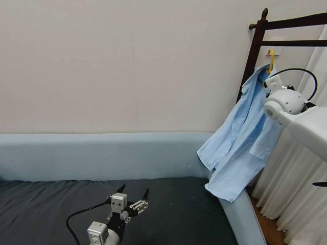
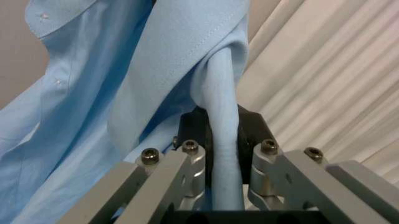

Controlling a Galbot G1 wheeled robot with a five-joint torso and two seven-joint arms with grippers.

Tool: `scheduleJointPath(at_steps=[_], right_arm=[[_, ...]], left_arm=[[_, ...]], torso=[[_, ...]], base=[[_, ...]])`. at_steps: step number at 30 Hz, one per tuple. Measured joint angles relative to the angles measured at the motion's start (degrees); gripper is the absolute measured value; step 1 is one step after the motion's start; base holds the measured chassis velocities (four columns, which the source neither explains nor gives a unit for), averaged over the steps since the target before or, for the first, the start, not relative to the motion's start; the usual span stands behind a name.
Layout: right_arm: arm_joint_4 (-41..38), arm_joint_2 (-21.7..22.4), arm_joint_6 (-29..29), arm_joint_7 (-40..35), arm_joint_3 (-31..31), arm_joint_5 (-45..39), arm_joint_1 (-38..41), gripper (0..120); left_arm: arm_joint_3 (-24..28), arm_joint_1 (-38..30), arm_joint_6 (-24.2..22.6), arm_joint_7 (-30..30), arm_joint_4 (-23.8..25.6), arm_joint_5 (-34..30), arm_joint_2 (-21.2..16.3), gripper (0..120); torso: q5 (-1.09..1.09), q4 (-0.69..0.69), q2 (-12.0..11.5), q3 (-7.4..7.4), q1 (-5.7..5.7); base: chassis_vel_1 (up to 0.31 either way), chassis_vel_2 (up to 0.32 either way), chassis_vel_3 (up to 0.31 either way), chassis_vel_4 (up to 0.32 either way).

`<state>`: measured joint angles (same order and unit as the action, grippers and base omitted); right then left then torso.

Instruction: Pick up the clothes from the sofa and hang them on the clothes hanger.

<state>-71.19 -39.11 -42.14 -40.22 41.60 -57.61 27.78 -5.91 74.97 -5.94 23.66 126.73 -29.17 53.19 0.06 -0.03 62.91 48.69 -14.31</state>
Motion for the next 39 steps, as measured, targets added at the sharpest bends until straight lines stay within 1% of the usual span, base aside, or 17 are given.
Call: scheduleJointPath(at_steps=[1, 3, 6, 7, 11, 12, 16, 17, 21, 24, 27, 33, 36, 37, 38, 39], right_arm=[[0.00, 0.00, 0.00, 0.00, 0.00, 0.00, 0.00, 7], [1.66, -0.81, 0.01, 0.63, 1.30, -0.78, 2.43, 7], [5.48, -2.40, 0.02, 2.81, 3.92, -2.07, 6.25, 7], [5.48, -2.40, 0.02, 2.81, 3.92, -2.07, 6.25, 7], [11.50, -4.87, 0.02, 5.18, 7.19, -6.08, 10.16, 7], [11.50, -4.87, 0.02, 5.18, 7.19, -6.08, 10.16, 7], [18.30, -7.82, 0.02, 6.14, 8.08, -9.06, 12.24, 7], [18.30, -7.82, 0.02, 6.14, 8.08, -9.06, 12.24, 7], [22.44, -9.98, 0.02, 6.79, 8.59, -11.09, 13.18, 7], [23.39, -10.57, 0.02, 7.02, 8.96, -11.89, 13.37, 7], [23.21, -10.67, 0.04, 6.47, 9.56, -14.56, 13.22, 7], [24.29, -11.41, 0.05, 5.78, 8.91, -15.38, 12.61, 7], [25.90, -12.52, 0.03, 6.28, 8.82, -15.42, 12.95, 13], [26.72, -13.08, 0.03, 6.82, 8.51, -15.20, 13.03, 18], [26.72, -13.08, 0.03, 6.82, 8.51, -15.20, 13.03, 18], [27.46, -13.63, 0.03, 7.22, 8.01, -14.85, 13.04, 23]], left_arm=[[0.00, 0.00, 0.00, 0.00, 0.00, 0.00, 0.00, 100], [0.02, 0.01, 0.08, -0.08, 0.41, 0.21, -0.25, 100], [-0.22, 0.10, 0.21, -0.09, 0.74, 0.22, -0.49, 100], [-0.22, 0.10, 0.21, -0.09, 0.74, 0.22, -0.49, 100], [-0.80, 0.95, 0.43, -0.08, 1.47, 0.38, -0.57, 100], [-0.80, 0.95, 0.43, -0.08, 1.47, 0.38, -0.57, 100], [-1.58, 1.63, 0.65, -0.20, 2.16, 0.59, -0.69, 100], [-1.58, 1.63, 0.65, -0.20, 2.16, 0.59, -0.69, 100], [-2.44, 1.90, 0.66, -0.22, 2.85, 0.58, -0.96, 100], [-2.63, 2.00, 0.66, -0.23, 3.07, 0.58, -1.08, 100], [-3.03, 2.15, 0.65, -0.24, 3.17, 0.67, -1.11, 100], [-3.58, 2.93, 0.68, -0.37, 3.60, 0.77, -0.97, 100], [-4.01, 3.25, 0.87, -0.54, 3.79, 0.78, -1.32, 100], [-4.11, 3.26, 0.88, -0.54, 3.90, 0.73, -1.33, 100], [-4.11, 3.26, 0.88, -0.54, 3.90, 0.73, -1.33, 100], [-4.16, 3.26, 0.88, -0.54, 4.02, 0.69, -1.33, 100]], torso=[[0.00, 0.00, 0.00, 0.00, 0.00], [0.00, 0.00, 0.00, 0.00, 0.00], [-0.01, 0.00, 0.00, 0.00, 0.00], [-0.01, 0.00, 0.00, 0.00, 0.00], [-0.01, 0.01, 0.00, 0.00, 0.00], [-0.01, 0.01, 0.00, 0.00, 0.00], [-0.01, 0.01, 0.00, 0.00, 0.00], [-0.01, 0.01, 0.00, 0.00, 0.00], [-0.01, 0.02, 0.00, 0.00, 0.00], [-0.02, 0.02, 0.00, 0.00, 0.00], [-0.01, 0.00, 0.00, 0.00, 0.00], [0.00, 0.00, 0.00, 0.00, 0.00], [0.00, 0.00, 0.00, 0.00, 0.00], [0.00, 0.00, 0.00, 0.00, 0.01], [0.00, 0.00, 0.00, 0.00, 0.01], [0.00, 0.00, 0.00, -0.01, 0.00]], base=[[0.000, 0.000, 0.000, 0.000], [0.000, 0.000, 0.000, 0.000], [0.000, 0.000, 0.000, 0.000], [0.000, 0.000, 0.000, 0.000], [0.000, 0.000, 0.000, 0.000], [0.000, 0.000, 0.000, 0.000], [0.000, 0.000, 0.000, 0.000], [0.000, 0.000, 0.000, 0.000], [0.000, 0.000, 0.000, 0.000], [0.000, 0.000, 0.000, 0.000], [0.000, 0.000, 0.000, 0.000], [0.000, 0.000, 0.000, 0.000], [0.000, 0.000, 0.000, 0.000], [0.000, 0.000, 0.000, 0.000], [0.000, 0.000, 0.000, 0.000], [0.000, 0.000, 0.000, 0.000]])
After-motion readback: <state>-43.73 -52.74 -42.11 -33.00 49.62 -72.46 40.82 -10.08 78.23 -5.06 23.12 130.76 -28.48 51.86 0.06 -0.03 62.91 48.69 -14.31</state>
